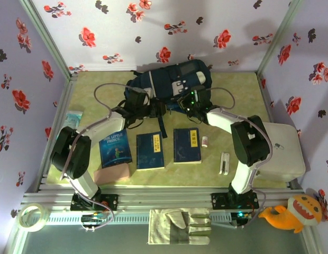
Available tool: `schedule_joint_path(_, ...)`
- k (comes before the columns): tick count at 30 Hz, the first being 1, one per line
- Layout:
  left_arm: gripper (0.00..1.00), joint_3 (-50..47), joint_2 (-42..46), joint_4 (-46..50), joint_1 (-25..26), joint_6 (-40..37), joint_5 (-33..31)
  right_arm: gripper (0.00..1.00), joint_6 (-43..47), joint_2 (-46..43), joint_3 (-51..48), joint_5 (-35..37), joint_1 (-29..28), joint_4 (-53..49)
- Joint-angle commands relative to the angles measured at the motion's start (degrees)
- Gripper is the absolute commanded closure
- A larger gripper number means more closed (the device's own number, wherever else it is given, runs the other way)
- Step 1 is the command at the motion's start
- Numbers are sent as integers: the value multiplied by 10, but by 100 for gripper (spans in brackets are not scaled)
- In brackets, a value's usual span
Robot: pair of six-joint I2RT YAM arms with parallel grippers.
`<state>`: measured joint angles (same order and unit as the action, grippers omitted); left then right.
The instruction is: Pack books, pencil case, and school supplies into a backpack
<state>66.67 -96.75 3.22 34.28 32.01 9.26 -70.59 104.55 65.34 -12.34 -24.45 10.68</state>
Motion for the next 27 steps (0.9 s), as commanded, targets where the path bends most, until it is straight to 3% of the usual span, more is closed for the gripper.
schedule_joint_path(1, 28, -2, -7, -32, 16, -31, 1, 93, 3, -27, 36, -32, -10, 43)
schedule_joint_path(4, 41, -4, -15, -52, 33, -66, -16, 93, -12, -25, 39, -36, -10, 54)
schedule_joint_path(12, 59, 26, -60, -57, 43, -137, -30, 93, -39, -27, 55, -54, -11, 54)
schedule_joint_path(17, 61, 40, -83, -65, 43, -152, -31, 93, -57, -31, 64, -66, -10, 51)
schedule_joint_path(27, 63, 86, -103, -63, 18, -74, -27, 89, -87, -49, 94, -86, -10, 22)
